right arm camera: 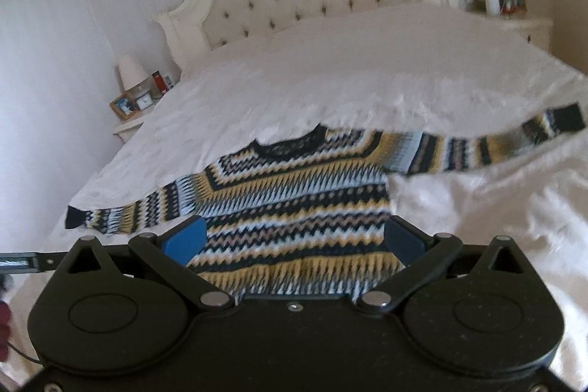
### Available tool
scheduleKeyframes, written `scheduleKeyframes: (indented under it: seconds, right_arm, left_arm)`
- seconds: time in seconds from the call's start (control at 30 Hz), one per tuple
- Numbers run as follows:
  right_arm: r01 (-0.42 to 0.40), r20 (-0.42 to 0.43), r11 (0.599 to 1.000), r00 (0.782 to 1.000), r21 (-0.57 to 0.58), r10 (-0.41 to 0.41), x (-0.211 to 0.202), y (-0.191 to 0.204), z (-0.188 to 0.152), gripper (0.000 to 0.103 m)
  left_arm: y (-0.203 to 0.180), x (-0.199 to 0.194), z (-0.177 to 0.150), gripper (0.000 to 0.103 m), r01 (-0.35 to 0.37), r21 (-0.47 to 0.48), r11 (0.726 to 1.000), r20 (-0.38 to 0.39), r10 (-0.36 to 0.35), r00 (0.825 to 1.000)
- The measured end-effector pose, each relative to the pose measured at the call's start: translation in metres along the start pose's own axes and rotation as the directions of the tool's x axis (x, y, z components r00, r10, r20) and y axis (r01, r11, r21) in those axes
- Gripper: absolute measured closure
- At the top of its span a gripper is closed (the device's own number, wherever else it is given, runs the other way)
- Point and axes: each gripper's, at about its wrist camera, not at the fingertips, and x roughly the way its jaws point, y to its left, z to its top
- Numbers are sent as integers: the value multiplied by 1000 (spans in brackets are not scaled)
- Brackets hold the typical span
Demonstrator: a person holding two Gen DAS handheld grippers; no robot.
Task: Fold small clothes
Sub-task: 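Position both tools above the spread patterned sweater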
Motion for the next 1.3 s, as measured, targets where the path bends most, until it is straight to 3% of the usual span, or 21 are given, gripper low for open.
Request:
scheduleKeyframes:
  seconds: [0.23, 0.63, 1.3]
  right_arm:
    - [58, -44, 998, 997, 10, -58, 20, -5, -23, 1]
    - [139, -93, 990, 985, -38, -142, 35, -6, -42, 1]
    - [127, -124, 990, 983, -56, -134, 47, 0, -43, 1]
  left_arm:
    - [-22, 33, -24, 15, -83, 34, 996, -9, 83, 996]
    - [-52, 60, -46, 15, -48, 97, 994, -108, 58, 992]
    - [-56, 72, -41, 15, -39, 79, 996, -136, 50, 989]
